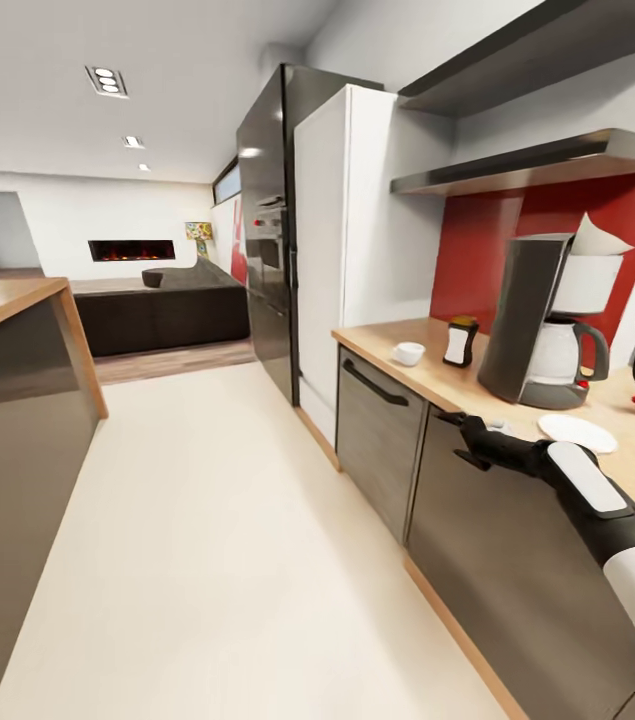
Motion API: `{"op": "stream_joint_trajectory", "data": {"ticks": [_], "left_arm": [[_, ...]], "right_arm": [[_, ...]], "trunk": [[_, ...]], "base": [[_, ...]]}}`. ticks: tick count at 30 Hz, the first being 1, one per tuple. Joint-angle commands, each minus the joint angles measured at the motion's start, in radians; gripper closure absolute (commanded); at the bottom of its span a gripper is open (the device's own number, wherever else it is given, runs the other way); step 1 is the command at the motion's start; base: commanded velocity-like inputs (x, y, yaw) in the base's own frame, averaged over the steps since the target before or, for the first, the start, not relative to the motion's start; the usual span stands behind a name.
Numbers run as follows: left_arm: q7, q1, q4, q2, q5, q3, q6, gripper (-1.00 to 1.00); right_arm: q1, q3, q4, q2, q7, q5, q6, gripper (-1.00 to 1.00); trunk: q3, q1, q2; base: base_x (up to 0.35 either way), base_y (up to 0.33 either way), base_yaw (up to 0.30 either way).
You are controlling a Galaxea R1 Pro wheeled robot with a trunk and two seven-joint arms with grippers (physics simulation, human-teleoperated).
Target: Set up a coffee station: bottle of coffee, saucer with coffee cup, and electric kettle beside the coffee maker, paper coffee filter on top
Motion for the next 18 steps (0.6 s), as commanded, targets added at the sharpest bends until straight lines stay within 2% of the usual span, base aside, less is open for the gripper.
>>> {"op": "stream_joint_trajectory", "data": {"ticks": [1,6,15,18], "left_arm": [[-0.002,0.000,0.000,0.000,0.008,-0.008,0.003,-1.00],[-0.002,0.000,0.000,0.000,0.008,-0.008,0.004,-1.00],[-0.002,0.000,0.000,0.000,0.008,-0.008,0.007,-1.00],[-0.002,0.000,0.000,0.000,0.008,-0.008,0.007,-1.00]], "right_arm": [[-0.001,0.003,-0.002,0.000,-0.009,-0.010,-0.001,-1.00],[-0.001,0.005,-0.015,0.004,-0.009,-0.008,-0.002,-1.00],[-0.001,0.007,-0.138,0.009,-0.013,-0.008,-0.004,-1.00],[-0.001,0.009,-0.179,0.018,-0.015,-0.008,-0.005,-1.00]], "trunk": [[-0.001,0.000,-0.001],[-0.001,0.000,-0.001],[-0.001,0.000,-0.001],[-0.001,0.000,-0.001]], "base": [[0.248,0.155,0.000],[0.114,0.059,0.000],[0.012,0.006,0.000],[0.000,0.000,0.000]]}}
